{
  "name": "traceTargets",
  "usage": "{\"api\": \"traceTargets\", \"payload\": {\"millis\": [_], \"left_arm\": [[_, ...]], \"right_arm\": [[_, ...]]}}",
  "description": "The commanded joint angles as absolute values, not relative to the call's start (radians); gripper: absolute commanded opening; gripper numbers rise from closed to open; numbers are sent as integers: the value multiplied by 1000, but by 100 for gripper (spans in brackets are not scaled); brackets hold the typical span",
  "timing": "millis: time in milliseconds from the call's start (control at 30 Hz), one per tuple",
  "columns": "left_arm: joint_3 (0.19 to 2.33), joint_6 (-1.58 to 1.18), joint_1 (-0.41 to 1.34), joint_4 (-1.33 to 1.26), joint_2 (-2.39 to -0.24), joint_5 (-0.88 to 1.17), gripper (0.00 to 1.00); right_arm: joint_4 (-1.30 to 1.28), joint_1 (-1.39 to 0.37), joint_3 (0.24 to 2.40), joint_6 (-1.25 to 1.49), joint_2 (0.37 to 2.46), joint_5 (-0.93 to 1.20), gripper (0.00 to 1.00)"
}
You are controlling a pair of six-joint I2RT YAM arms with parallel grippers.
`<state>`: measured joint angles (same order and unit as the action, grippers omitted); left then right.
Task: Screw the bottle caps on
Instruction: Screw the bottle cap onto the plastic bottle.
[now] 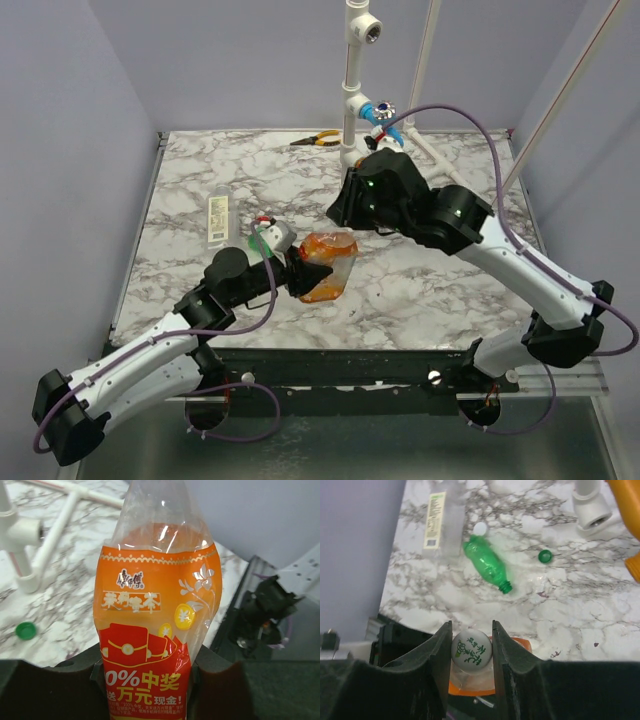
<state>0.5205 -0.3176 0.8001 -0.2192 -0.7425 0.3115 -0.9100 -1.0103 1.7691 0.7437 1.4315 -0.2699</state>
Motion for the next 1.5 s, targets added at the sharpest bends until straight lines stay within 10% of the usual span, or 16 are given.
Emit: {"api": "traceTargets", "payload": {"millis": [0,133,400,867,1467], "left_arm": [[639,-131,846,-274,-768,-25,0],[659,-85,889,-261,-806,-81,0],[591,-167,863,-206,-775,165,0],[511,-489,786,-434,-796,786,0],[522,-537,786,-479,-767,842,0]], "right_arm": [[-1021,-1043,1795,924,1557,-298,1],[-979,-1043,1806,925,1591,-317,4],[-846,-1044,1738,688,1403,-302,80],[-769,-1042,1567,444,1124,43,81],[-689,-1042,1503,444,1057,169,64]]}}
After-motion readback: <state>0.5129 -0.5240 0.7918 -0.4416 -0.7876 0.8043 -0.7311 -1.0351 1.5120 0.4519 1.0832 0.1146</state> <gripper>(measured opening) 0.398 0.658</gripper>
